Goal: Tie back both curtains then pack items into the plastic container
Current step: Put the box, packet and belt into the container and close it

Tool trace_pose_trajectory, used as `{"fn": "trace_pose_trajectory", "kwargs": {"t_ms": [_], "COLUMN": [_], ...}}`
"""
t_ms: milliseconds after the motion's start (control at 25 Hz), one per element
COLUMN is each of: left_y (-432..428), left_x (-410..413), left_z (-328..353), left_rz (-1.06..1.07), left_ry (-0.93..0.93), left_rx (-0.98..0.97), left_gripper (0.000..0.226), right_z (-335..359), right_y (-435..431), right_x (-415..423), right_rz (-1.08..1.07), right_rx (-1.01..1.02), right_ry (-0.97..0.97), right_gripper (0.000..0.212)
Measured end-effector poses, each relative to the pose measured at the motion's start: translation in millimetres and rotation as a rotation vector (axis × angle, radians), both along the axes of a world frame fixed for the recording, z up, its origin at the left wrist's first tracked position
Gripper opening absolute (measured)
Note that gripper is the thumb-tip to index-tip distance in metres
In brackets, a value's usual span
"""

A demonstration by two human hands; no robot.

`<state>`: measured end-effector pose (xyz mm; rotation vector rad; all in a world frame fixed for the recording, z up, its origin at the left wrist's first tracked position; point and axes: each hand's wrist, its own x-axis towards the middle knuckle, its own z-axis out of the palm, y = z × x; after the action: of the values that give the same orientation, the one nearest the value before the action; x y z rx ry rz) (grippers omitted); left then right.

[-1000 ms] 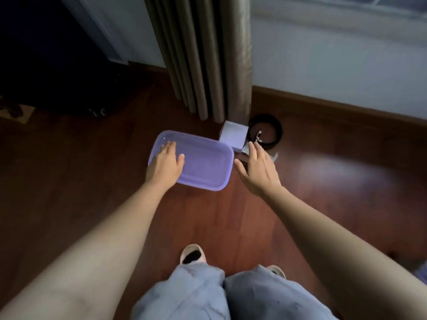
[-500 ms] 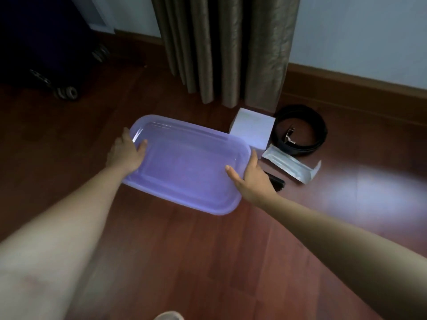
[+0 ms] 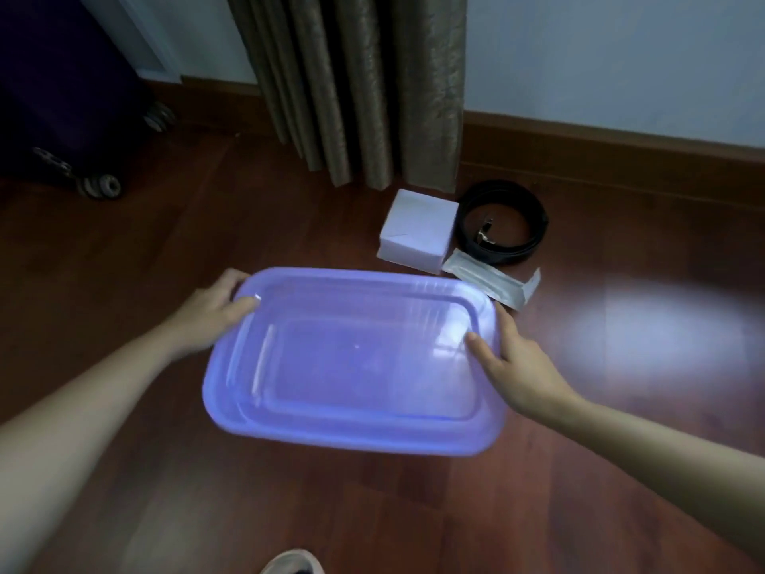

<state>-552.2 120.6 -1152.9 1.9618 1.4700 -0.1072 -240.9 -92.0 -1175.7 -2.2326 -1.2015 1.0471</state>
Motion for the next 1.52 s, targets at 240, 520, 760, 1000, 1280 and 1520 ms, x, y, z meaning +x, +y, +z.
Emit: {"fn": "trace_pose_trajectory", "kwargs": {"t_ms": [240,520,760,1000,1280,1520], "left_y": [-41,-49,-47,-52,-55,-61], "left_x": [124,178,194,186,187,191], "left_z": [-14,-45,-42,-43,-38,-19], "left_rz": [-0.405,-0.541,-0.556,-0.552,-0.509,-0.449], "left_ry": [0.018,0.184,0.082,0.03,0.095,0.077], "left_rx": [-0.209,-0.142,0.178,0.161,0.119,0.032], "left_gripper": [0.036,0.034,0.041,0.04,0.043,0.042], "right_z": [3,-22,-31,-42,-41,-35], "right_y": [-123,-148,-132,-114,-109,-104], "right_x": [63,94,102,91,93,93], "right_rz": [-0.224,-0.306,-0.442,-0.643,-0.588,-0.56], "right_rx": [-0.095,-0.074,0.062,0.191,0.205,0.199], "right_ry": [-0.001,-0.001,0.09,0.113,0.067,0.007], "right_gripper": [0.065,0.065,0.056,0.034,0.041,0.048]}}
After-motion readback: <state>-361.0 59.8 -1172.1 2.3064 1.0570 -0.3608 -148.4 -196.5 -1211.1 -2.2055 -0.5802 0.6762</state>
